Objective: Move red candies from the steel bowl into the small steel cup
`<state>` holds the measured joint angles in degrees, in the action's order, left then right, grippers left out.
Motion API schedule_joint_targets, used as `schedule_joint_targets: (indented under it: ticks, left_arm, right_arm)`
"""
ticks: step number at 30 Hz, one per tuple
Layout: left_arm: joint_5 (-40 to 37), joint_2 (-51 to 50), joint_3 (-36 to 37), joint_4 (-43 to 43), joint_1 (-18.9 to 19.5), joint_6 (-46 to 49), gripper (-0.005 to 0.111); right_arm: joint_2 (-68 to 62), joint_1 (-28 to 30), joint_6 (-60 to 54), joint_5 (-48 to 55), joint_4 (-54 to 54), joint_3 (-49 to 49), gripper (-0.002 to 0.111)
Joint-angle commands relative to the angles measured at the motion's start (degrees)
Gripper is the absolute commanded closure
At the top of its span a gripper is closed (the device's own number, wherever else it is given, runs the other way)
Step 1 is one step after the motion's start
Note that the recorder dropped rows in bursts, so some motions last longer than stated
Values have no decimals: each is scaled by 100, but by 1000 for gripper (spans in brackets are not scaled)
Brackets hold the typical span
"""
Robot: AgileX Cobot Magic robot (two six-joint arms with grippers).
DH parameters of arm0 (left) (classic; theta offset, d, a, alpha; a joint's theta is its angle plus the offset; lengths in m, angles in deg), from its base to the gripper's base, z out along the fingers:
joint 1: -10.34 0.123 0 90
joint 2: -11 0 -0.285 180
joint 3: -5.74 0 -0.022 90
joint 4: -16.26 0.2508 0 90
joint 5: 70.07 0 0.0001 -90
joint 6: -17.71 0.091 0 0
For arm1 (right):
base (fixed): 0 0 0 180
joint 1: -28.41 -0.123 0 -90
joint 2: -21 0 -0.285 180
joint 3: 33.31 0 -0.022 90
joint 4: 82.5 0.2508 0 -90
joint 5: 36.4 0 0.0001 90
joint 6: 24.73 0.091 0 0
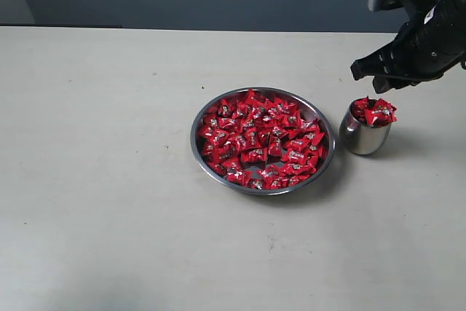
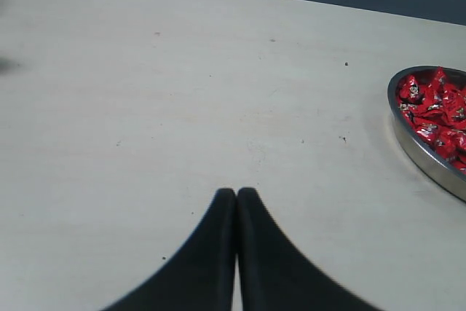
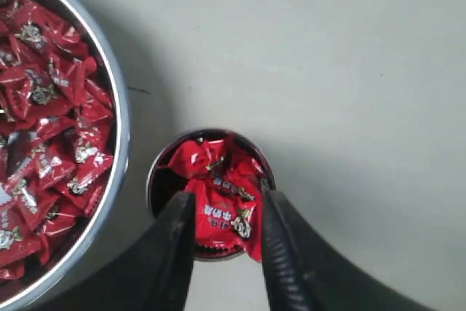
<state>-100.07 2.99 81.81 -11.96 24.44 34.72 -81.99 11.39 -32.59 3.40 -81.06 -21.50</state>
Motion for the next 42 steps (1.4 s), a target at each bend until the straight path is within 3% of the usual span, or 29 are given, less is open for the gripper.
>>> schedule_joint_targets:
  ticks: [1,14,16,20,34,42]
  left_arm:
    - [16,22,10,-1,9,-9,106]
    - [16,22,10,-1,9,-9,106]
    - [16,22,10,-1,9,-9,106]
    - [16,22,10,-1,9,-9,106]
    - [53,22,10,-1,9,-9,106]
    - [53,22,10,-1,9,-9,106]
  right_arm:
    - [248,28,-27,3,-56,9,77]
    - [752,28,113,136,-81,9,78]
    - [934,28,201,180,-81,9,85]
    - [1512,28,285,356,-81,9,109]
    - [4872,28,339,1042,-105,40,109]
    - [6284,28,339,-304,44,1295,109]
